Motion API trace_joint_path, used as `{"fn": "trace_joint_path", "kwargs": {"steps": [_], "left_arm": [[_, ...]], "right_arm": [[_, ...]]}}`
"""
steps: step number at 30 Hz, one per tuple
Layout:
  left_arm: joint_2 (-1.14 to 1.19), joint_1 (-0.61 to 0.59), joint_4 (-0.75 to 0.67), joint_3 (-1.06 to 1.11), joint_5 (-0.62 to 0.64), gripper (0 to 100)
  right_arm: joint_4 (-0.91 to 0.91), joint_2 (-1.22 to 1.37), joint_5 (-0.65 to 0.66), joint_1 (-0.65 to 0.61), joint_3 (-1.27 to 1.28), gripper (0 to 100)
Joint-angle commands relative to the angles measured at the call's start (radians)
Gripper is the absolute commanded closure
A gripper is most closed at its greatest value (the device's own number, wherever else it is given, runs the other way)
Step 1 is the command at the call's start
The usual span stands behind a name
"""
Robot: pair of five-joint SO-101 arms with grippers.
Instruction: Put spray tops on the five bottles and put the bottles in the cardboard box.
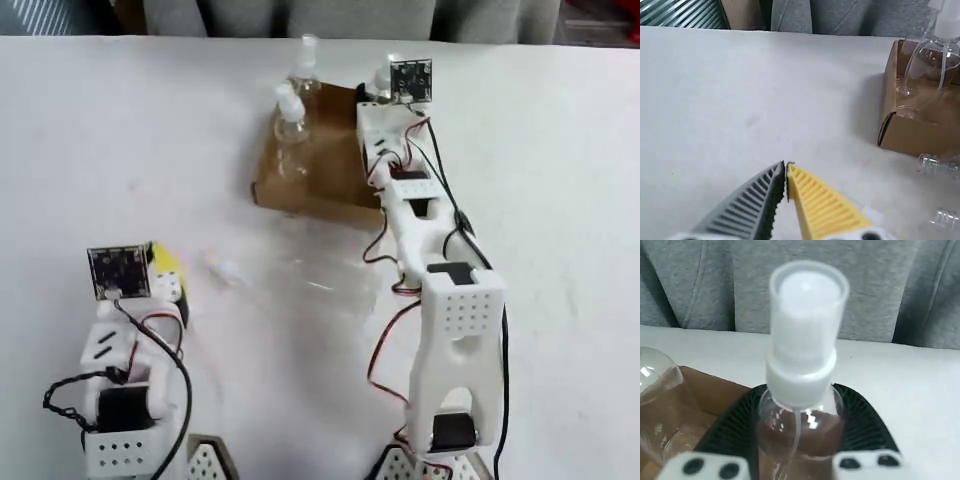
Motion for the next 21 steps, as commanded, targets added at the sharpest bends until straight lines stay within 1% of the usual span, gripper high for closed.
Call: {"fn": "trace_joint_path", "kwargs": {"steps": [1, 5, 9, 17, 19, 21], "left_arm": [[-0.013, -0.018, -0.015, -0.003, -0.011, 98], [-0.013, -0.018, -0.015, -0.003, -0.011, 98], [-0.013, -0.018, -0.015, -0.003, -0.011, 98], [-0.013, -0.018, -0.015, -0.003, -0.011, 98], [-0.013, -0.018, -0.015, -0.003, -0.011, 98], [-0.013, -0.018, -0.015, -0.003, -0.011, 98]], "right_arm": [[0.002, -0.010, -0.002, -0.007, -0.026, 98.2], [0.005, -0.015, -0.061, -0.004, -0.026, 98.2], [0.005, -0.010, -0.038, -0.005, -0.026, 98.2], [0.005, -0.007, -0.038, -0.010, -0.023, 97.9], [0.005, -0.007, -0.038, -0.010, -0.021, 94.8], [0.016, -0.007, -0.038, -0.010, -0.021, 88.1]]}}
